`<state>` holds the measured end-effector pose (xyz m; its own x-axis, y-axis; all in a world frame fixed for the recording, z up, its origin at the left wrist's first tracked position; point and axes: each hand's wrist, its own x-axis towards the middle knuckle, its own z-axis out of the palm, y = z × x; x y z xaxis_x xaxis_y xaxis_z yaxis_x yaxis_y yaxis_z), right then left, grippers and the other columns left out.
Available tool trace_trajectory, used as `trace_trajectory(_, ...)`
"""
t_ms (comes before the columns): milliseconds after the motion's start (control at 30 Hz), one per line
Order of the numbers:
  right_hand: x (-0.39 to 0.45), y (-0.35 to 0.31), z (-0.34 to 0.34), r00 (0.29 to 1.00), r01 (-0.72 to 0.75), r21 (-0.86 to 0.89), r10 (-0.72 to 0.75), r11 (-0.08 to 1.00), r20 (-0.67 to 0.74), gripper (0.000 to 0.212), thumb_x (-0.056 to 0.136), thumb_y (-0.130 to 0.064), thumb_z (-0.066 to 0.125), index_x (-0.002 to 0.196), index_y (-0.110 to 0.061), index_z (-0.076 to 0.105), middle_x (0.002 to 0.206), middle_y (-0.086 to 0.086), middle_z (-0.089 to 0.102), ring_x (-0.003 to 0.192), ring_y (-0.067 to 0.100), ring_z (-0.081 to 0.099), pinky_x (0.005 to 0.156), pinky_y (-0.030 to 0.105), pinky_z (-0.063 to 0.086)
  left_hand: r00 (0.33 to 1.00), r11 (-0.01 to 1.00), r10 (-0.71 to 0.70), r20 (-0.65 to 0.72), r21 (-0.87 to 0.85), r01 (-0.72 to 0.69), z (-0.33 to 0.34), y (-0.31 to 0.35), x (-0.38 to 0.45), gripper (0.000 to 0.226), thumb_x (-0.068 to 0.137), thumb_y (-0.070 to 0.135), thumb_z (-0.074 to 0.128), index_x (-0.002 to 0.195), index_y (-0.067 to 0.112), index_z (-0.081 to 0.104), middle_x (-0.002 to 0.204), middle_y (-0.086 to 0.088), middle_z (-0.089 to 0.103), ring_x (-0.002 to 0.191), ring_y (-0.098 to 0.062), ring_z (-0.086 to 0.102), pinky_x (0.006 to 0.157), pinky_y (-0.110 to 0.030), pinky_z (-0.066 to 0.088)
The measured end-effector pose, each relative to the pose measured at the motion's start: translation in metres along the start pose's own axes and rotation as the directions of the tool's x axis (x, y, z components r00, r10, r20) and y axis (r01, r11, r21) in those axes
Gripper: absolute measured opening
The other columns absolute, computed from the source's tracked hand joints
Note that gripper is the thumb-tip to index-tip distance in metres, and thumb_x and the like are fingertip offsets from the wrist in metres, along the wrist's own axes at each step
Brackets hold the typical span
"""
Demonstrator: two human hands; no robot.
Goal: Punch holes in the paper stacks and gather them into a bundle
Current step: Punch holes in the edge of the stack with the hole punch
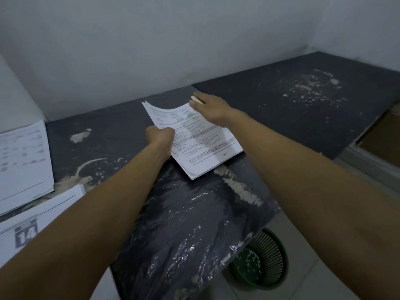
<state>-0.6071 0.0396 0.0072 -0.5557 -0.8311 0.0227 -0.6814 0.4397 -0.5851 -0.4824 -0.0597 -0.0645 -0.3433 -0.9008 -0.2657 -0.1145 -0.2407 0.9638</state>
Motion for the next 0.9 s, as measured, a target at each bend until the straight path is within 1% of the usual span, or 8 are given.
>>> trace_trajectory(100, 0.002, 0.0, -0.009, 1.0, -0.026, 0.074, 0.025, 0.997, 0.006, 0.047, 0.103, -0.045, 0.04, 0.146, -0.026, 0.043, 0.148, -0.001, 0.044, 0.129, 0.022, 0.044, 0.101, 0.036, 0.036, 1.0, 1.0, -0.024, 0.005, -0.007, 0.024, -0.001, 0.002, -0.001, 0.02, 0.087, -0.003, 0.064, 0.104, 0.007, 0.065, 0.106, -0.008, 0.07, 0.092, -0.028, 0.069, 0.081, -0.047, 0.061)
trace_trajectory(167, 0.004, -0.001, -0.014, 1.0, -0.018, 0.102, 0.019, 0.995, -0.009, 0.025, 0.103, -0.042, 0.038, 0.109, -0.029, 0.059, 0.113, -0.008, 0.057, 0.102, 0.017, 0.046, 0.088, 0.036, 0.036, 0.999, 0.999, -0.04, 0.008, -0.022, 0.04, -0.002, 0.005, -0.002, 0.02, 0.087, -0.004, 0.065, 0.103, 0.007, 0.064, 0.104, -0.007, 0.069, 0.091, -0.028, 0.069, 0.081, -0.045, 0.061)
trace_trajectory(400, 0.002, -0.011, -0.016, 0.999, -0.035, 0.117, 0.039, 0.993, -0.035, 0.041, 0.104, -0.033, 0.036, 0.12, -0.001, 0.056, 0.123, 0.018, 0.06, 0.115, 0.034, 0.056, 0.097, 0.05, 0.044, 1.0, 1.0, -0.024, -0.002, 0.009, 0.024, -0.017, 0.014, 0.0, 0.019, 0.087, -0.003, 0.065, 0.102, 0.008, 0.061, 0.103, -0.007, 0.069, 0.092, -0.028, 0.069, 0.083, -0.046, 0.06)
trace_trajectory(533, 0.01, -0.017, -0.023, 0.994, -0.097, 0.074, 0.1, 0.993, -0.038, 0.027, 0.102, -0.03, 0.041, 0.077, -0.026, 0.052, 0.09, -0.006, 0.053, 0.095, 0.02, 0.046, 0.078, 0.031, 0.037, 0.999, 1.0, 0.027, 0.024, -0.003, -0.026, -0.044, 0.025, 0.001, 0.015, 0.089, -0.003, 0.064, 0.095, 0.01, 0.063, 0.098, -0.004, 0.069, 0.084, -0.024, 0.07, 0.069, -0.037, 0.06)
trace_trajectory(600, 0.012, -0.022, -0.023, 0.99, -0.136, -0.051, 0.134, 0.989, -0.036, 0.024, 0.098, -0.024, 0.044, 0.1, -0.012, 0.065, 0.107, 0.0, 0.064, 0.106, 0.027, 0.054, 0.092, 0.035, 0.042, 0.998, 0.999, 0.047, 0.035, -0.019, -0.047, -0.062, 0.032, 0.001, 0.013, 0.091, -0.001, 0.066, 0.093, 0.012, 0.064, 0.092, -0.003, 0.069, 0.08, -0.021, 0.07, 0.058, -0.031, 0.057)
trace_trajectory(667, 0.009, -0.028, -0.017, 0.978, -0.112, -0.131, 0.086, 0.985, -0.19, 0.04, 0.093, -0.018, 0.046, 0.13, -0.006, 0.056, 0.125, 0.009, 0.062, 0.125, 0.033, 0.048, 0.112, 0.04, 0.029, 0.997, 0.997, 0.071, 0.036, -0.039, -0.069, -0.083, 0.039, 0.001, 0.012, 0.092, 0.001, 0.067, 0.099, 0.011, 0.066, 0.092, -0.003, 0.07, 0.08, -0.02, 0.07, 0.055, -0.029, 0.056)
trace_trajectory(767, 0.002, -0.046, 0.0, 0.9, 0.107, -0.044, -0.115, 0.993, -0.42, 0.05, 0.089, -0.013, 0.05, 0.139, -0.011, 0.049, 0.117, 0.009, 0.062, 0.122, 0.029, 0.049, 0.093, 0.032, 0.04, 0.993, 0.992, 0.113, 0.041, -0.058, -0.111, -0.112, 0.051, 0.002, 0.016, 0.092, 0.006, 0.069, 0.108, 0.009, 0.067, 0.096, -0.004, 0.071, 0.081, -0.02, 0.071, 0.055, -0.029, 0.058)
trace_trajectory(900, 0.002, -0.077, 0.029, 0.905, 0.275, 0.164, -0.197, 0.947, -0.376, 0.039, 0.092, -0.012, 0.057, 0.131, -0.013, 0.051, 0.114, -0.003, 0.062, 0.102, 0.019, 0.06, 0.069, 0.012, 0.044, 0.985, 0.987, 0.151, 0.082, -0.064, -0.146, -0.144, 0.063, 0.002, 0.021, 0.093, 0.017, 0.07, 0.113, 0.013, 0.068, 0.099, -0.006, 0.077, 0.087, -0.027, 0.075, 0.073, -0.046, 0.062)
